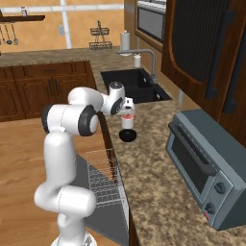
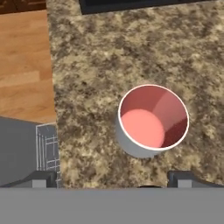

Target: Pick up the cup and bowl from the counter, place them in the dishwasher, and close the dishwasher door.

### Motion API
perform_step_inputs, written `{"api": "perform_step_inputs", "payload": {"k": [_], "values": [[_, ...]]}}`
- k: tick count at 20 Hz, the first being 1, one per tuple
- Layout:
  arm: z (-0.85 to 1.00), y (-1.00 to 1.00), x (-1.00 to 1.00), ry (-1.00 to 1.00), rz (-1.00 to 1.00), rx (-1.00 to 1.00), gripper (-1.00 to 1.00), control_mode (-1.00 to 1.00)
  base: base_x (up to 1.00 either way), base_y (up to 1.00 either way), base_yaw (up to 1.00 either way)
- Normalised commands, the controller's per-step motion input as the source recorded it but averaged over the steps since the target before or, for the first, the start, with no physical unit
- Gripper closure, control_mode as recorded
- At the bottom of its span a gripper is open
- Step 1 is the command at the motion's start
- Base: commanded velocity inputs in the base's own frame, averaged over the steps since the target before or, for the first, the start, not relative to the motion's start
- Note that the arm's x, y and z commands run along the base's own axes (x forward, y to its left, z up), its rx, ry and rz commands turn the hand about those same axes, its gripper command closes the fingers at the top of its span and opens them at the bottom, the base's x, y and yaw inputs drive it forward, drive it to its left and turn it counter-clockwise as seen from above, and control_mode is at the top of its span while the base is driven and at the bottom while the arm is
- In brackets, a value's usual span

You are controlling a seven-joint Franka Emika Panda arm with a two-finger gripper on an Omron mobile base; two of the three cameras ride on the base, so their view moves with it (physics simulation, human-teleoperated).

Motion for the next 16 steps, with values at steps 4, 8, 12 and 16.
{"api": "perform_step_inputs", "payload": {"k": [4, 8, 12, 16], "values": [[-0.14, -0.09, 0.37, 0.01, 0.00, 0.00, -1.00, -1.00, 0.00, 0.00, 0.00], [-0.21, 0.00, 0.37, 0.03, 0.00, 0.00, -1.00, -1.00, 0.00, 0.00, 0.00], [-0.28, 0.00, 0.26, 0.04, 0.01, 0.00, -1.00, -1.00, 0.00, 0.00, 0.00], [-0.26, 0.00, 0.18, 0.02, 0.01, 0.00, -1.00, -1.00, 0.00, 0.00, 0.00]]}}
